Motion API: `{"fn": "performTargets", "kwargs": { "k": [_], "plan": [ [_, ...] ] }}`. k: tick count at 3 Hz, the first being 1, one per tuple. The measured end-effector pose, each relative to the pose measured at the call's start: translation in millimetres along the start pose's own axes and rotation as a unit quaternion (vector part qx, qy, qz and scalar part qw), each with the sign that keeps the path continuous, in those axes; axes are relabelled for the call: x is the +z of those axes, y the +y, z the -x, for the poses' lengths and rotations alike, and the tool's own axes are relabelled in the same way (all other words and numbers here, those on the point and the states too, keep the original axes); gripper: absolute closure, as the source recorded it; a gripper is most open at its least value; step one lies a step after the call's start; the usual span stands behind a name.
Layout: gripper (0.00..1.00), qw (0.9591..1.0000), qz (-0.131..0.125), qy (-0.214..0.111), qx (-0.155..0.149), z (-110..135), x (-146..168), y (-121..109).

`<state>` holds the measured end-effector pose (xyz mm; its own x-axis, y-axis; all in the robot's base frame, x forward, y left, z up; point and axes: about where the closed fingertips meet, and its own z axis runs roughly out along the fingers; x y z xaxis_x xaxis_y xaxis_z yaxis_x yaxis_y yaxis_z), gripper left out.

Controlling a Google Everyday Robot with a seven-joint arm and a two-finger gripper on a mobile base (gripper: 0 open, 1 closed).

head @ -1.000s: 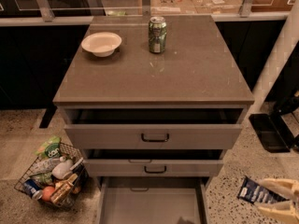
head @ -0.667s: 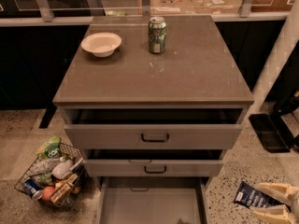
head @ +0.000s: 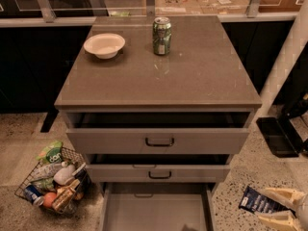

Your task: Place rxbar blueberry into bottom drawer

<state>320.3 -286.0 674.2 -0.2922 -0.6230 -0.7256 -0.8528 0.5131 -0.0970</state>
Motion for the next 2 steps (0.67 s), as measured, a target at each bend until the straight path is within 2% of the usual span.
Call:
{"fn": "performTargets", "kwargs": {
  "k": [1,2],
  "plan": [
    [1.0,0.9995,0.006,0.032,0.001,-19.5,36.5,4.2],
    [1.0,0.9963,0.02,0.083,0.003,-74.9,108.4,9.1]
  ]
}}
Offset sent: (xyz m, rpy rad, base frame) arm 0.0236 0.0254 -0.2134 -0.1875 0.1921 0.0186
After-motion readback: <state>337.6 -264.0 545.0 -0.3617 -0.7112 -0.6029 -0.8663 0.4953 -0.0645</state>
